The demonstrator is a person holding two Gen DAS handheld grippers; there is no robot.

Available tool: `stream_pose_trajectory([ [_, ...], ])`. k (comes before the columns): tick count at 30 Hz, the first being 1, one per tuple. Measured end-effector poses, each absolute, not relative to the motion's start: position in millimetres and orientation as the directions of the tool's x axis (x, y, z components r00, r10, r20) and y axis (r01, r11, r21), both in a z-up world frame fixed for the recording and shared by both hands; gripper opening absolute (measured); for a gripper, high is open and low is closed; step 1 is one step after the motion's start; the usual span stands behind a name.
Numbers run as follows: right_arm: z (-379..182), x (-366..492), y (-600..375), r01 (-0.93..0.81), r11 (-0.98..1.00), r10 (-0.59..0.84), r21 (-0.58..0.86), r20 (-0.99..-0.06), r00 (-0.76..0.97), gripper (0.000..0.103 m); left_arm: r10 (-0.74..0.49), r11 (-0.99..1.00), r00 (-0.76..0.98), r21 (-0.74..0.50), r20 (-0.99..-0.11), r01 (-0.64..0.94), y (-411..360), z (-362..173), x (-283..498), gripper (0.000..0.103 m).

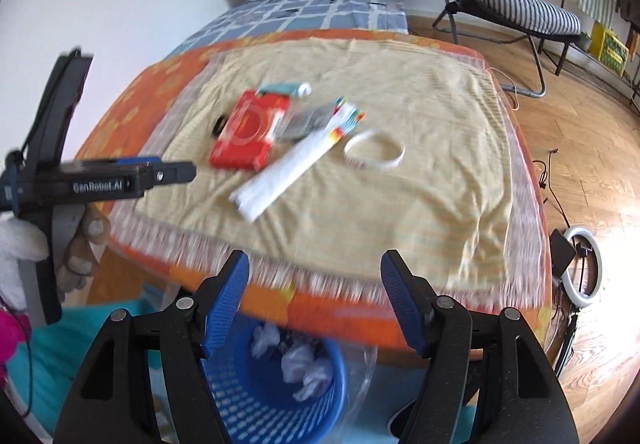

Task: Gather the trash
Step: 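Move both tools back to the bed toward the red tissue box and white band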

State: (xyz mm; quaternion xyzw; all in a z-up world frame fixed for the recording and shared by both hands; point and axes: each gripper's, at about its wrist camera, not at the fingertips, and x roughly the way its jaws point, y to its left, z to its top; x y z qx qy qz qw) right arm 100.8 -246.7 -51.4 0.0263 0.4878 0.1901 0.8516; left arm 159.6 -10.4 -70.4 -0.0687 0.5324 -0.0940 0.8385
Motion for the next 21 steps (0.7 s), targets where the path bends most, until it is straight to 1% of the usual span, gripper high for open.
stream_pose_trajectory([
  [5,-57,149,-255,-0.245,0.937,0.339,0.248,-0.815,0.47,0.068,-0.219,0.973,0.404,-0.232,-0.888,0.018,1,-86,203,0.078],
  [9,-73,183,-263,-0.18,0.947,0.322,0.268,-0.825,0.466,0.068,-0.221,0.964,0.392,-0.261,-0.893,-0.05,11,-100,232,0.078],
  [13,-83,207,-267,-0.143,0.948,0.318,0.285,-0.832,0.454,0.068,-0.222,0.961,0.37,-0.267,-0.902,-0.075,11,-114,254,0.078],
  [18,-97,229,-278,-0.07,0.946,0.312,0.315,-0.839,0.446,0.068,-0.198,0.969,0.351,-0.237,-0.915,-0.071,0,-125,271,0.078],
  [21,-107,237,-285,-0.03,0.944,0.308,0.329,-0.845,0.438,0.068,-0.153,0.981,0.344,-0.186,-0.927,-0.064,-7,-131,280,0.079],
])
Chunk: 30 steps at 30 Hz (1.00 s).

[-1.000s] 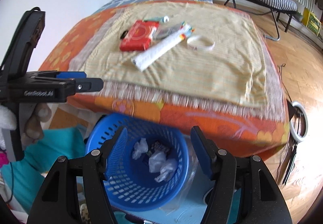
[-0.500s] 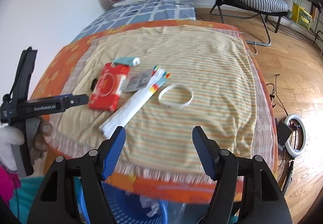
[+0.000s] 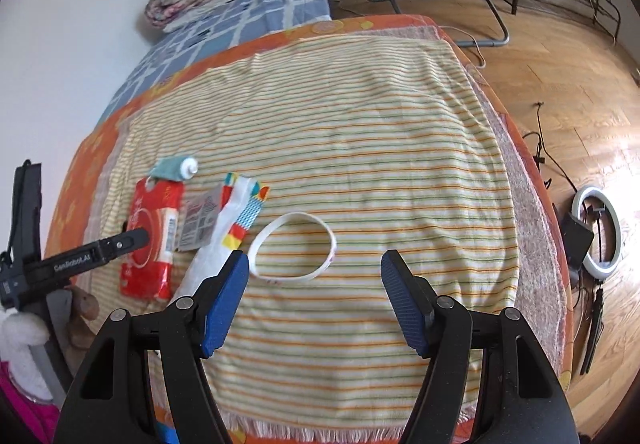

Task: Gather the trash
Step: 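Move both tools back to the bed toward the red tissue box and white band, then grasp the red tissue box with the left tool while the right tool grasps the white band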

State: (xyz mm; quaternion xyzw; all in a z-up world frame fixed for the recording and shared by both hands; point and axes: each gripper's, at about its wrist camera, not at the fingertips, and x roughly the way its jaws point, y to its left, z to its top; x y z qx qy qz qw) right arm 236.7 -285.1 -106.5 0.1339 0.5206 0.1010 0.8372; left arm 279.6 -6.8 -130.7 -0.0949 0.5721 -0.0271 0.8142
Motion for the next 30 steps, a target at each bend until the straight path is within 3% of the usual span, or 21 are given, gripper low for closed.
stream_pose_trajectory([
  [5,-123,246,-293,0.014,0.942,0.299,0.336,-0.857,0.418,0.068,-0.093,0.991,0.325,-0.12,-0.941,-0.064,-17,-141,290,0.08],
  [8,-130,252,-294,0.026,0.941,0.297,0.337,-0.862,0.41,0.068,-0.082,0.99,0.317,-0.113,-0.945,-0.079,-24,-145,296,0.088],
  [14,-138,261,-291,0.032,0.936,0.309,0.35,-0.863,0.4,0.068,0.061,0.998,0.332,0.056,-0.941,-0.025,-52,-157,304,0.097],
  [19,-151,268,-283,0.021,0.935,0.322,0.353,-0.874,0.364,0.067,0.054,0.998,0.359,0.042,-0.932,-0.041,-51,-160,300,0.097],
  [21,-156,269,-277,0.009,0.939,0.32,0.344,-0.882,0.345,0.048,0.048,0.999,0.362,0.043,-0.931,-0.022,-49,-160,297,0.097],
  [25,-158,266,-266,-0.039,0.963,0.265,0.268,-0.902,0.34,0.027,0.025,1.0,0.363,0.027,-0.931,0.0,-41,-156,284,0.091],
  [26,-157,265,-265,-0.049,0.966,0.255,0.254,-0.906,0.339,0.015,0.017,1.0,0.36,0.021,-0.933,0.008,-40,-155,283,0.09],
  [30,-153,260,-266,-0.08,0.968,0.25,0.237,-0.903,0.348,0.006,-0.056,0.998,0.343,-0.046,-0.938,0.037,-37,-150,281,0.09],
])
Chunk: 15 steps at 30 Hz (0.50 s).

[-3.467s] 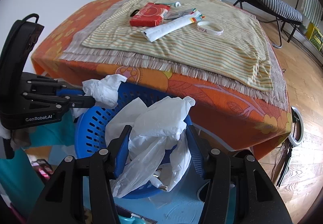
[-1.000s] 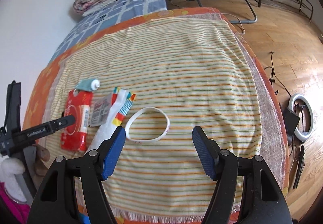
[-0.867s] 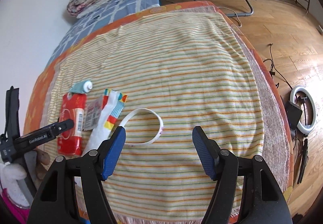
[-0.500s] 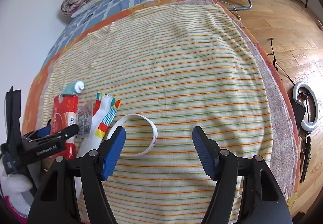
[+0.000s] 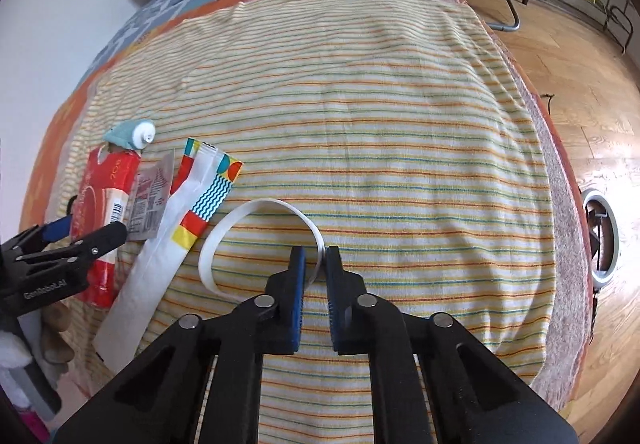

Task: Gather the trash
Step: 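Grasp the red tissue box with the left tool while the right tool grasps the white band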

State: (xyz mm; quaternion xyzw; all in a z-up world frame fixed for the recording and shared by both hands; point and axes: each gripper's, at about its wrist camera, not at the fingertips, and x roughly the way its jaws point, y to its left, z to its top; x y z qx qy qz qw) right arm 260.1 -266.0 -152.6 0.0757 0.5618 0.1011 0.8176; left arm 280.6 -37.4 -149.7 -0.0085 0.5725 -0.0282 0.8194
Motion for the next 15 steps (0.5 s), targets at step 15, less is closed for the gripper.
stream_pose_trajectory([
  [15,-111,240,-271,-0.107,0.966,0.258,0.235,-0.852,0.455,0.004,-0.14,0.99,0.378,-0.126,-0.915,0.062,-23,-105,237,0.09],
])
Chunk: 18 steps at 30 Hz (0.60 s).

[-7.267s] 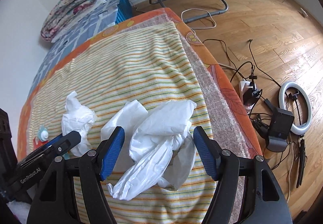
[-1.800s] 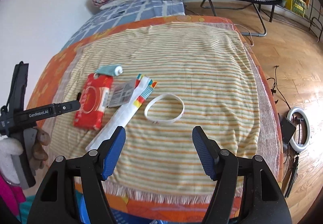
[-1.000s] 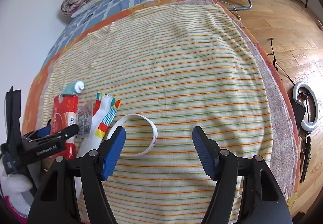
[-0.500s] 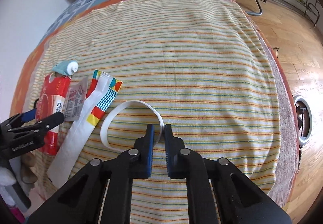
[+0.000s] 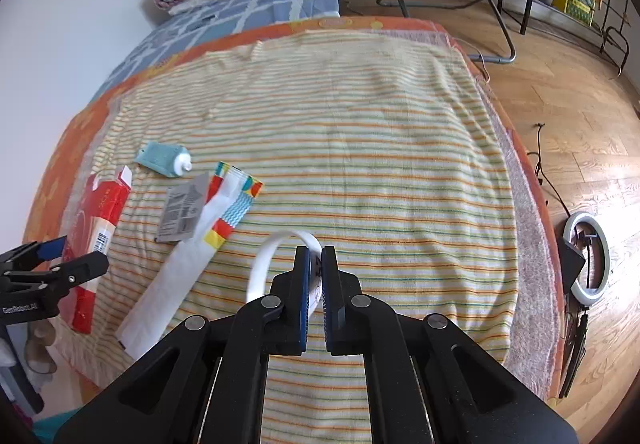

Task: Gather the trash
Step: 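Grasp the red tissue box with the left tool while the right tool grasps the white band, then carry the red box and white band over the blue basket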

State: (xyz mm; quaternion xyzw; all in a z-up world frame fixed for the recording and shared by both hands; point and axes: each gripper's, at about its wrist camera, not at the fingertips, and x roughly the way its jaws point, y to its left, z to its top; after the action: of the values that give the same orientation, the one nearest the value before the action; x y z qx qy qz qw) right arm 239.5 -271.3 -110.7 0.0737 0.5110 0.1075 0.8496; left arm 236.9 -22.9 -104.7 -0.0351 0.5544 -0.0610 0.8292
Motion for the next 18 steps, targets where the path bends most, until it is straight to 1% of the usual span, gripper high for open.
stream_pose_trajectory([
  [11,-68,208,-276,-0.123,0.955,0.293,0.27,-0.793,0.534,0.004,-0.137,0.99,0.458,-0.112,-0.879,0.08,-25,-67,198,0.09],
  [18,-46,160,-278,-0.17,0.948,0.316,0.268,-0.762,0.565,0.004,-0.16,0.987,0.51,-0.126,-0.845,0.1,-28,-38,156,0.09],
])
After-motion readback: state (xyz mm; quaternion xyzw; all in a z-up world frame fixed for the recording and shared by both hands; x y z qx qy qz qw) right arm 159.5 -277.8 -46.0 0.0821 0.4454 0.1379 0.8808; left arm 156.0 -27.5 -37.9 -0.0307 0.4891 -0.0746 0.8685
